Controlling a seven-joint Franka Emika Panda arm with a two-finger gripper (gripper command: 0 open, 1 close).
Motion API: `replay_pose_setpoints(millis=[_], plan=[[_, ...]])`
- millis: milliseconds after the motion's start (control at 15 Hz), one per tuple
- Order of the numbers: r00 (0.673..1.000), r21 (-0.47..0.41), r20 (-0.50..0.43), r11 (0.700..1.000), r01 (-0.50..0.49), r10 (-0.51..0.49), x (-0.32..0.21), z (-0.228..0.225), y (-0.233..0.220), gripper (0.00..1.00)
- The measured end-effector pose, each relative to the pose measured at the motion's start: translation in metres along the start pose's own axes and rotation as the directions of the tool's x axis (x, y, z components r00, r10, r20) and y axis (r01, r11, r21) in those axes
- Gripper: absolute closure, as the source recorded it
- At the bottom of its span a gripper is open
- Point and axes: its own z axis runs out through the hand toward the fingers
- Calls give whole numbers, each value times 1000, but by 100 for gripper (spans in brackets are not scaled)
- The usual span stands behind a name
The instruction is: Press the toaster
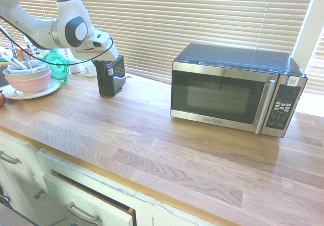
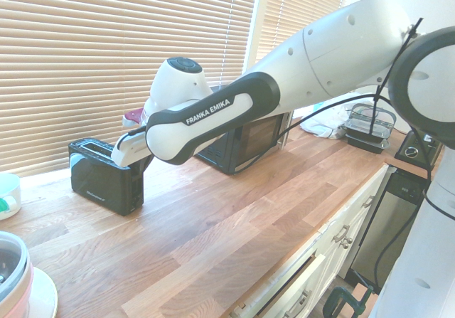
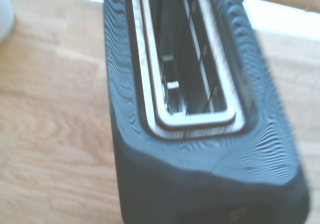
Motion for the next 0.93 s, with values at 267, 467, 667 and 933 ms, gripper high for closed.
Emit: replay_pose_setpoints(millis=[267, 467, 667, 933], plan=[[1000, -2, 21, 1000, 9, -9, -4, 4, -1, 100], [999, -6, 33, 1000, 20, -19, -6, 7, -2, 100], [998, -1, 46, 1000, 30, -30, -7, 10, -1, 100], [998, 16, 51, 999, 42, -43, -7, 14, -2, 100]])
